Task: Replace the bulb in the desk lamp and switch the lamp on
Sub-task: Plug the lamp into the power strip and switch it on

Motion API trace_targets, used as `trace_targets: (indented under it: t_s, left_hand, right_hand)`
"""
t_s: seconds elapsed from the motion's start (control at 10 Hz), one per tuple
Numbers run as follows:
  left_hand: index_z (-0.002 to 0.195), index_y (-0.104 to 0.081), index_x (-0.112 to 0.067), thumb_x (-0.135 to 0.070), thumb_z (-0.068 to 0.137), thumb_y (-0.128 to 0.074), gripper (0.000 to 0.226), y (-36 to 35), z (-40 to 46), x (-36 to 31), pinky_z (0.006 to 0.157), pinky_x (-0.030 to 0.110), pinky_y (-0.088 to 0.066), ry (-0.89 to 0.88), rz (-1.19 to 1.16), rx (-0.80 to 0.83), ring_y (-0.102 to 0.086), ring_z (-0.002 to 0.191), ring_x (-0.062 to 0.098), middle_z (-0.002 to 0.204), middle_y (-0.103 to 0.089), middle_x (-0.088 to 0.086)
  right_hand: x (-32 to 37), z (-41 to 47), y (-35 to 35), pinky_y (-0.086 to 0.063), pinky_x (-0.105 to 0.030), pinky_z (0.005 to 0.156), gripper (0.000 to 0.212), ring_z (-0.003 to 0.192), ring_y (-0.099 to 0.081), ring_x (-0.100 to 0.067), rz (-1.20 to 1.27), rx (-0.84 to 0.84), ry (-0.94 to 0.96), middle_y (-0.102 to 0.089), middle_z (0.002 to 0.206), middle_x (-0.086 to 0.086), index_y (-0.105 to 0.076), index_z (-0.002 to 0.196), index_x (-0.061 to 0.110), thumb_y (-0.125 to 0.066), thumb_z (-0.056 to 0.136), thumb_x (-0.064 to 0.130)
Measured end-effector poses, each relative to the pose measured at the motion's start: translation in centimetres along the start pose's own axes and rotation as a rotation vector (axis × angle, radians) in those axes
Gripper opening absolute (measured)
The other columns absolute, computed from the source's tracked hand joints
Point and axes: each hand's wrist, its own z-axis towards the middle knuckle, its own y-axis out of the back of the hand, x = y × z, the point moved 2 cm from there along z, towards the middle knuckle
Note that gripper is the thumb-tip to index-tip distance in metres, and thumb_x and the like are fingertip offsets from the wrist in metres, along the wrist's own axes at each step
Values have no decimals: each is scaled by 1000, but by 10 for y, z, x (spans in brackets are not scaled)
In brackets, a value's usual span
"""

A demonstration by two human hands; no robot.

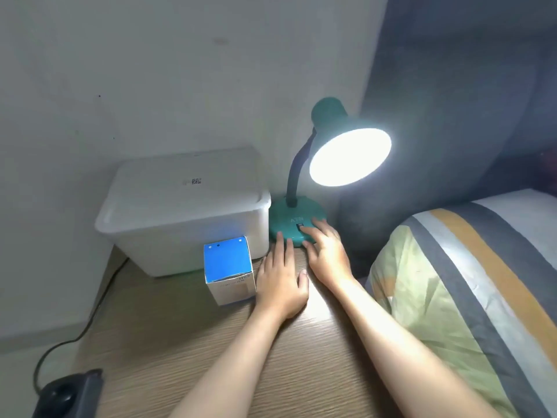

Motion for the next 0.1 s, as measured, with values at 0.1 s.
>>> trace_targets:
  t_s: [0.1]
  left_hand:
    - [145, -16, -11, -33, 89, -46, 67, -6, 1, 3, 113, 48, -23, 12, 36, 7, -20, 141, 31, 156, -11, 13]
  right_hand:
    - [-3, -3, -2, -35, -31, 111, 37, 129, -43, -20, 15, -46, 15, -54, 135, -6, -63, 122, 21, -59, 86, 15]
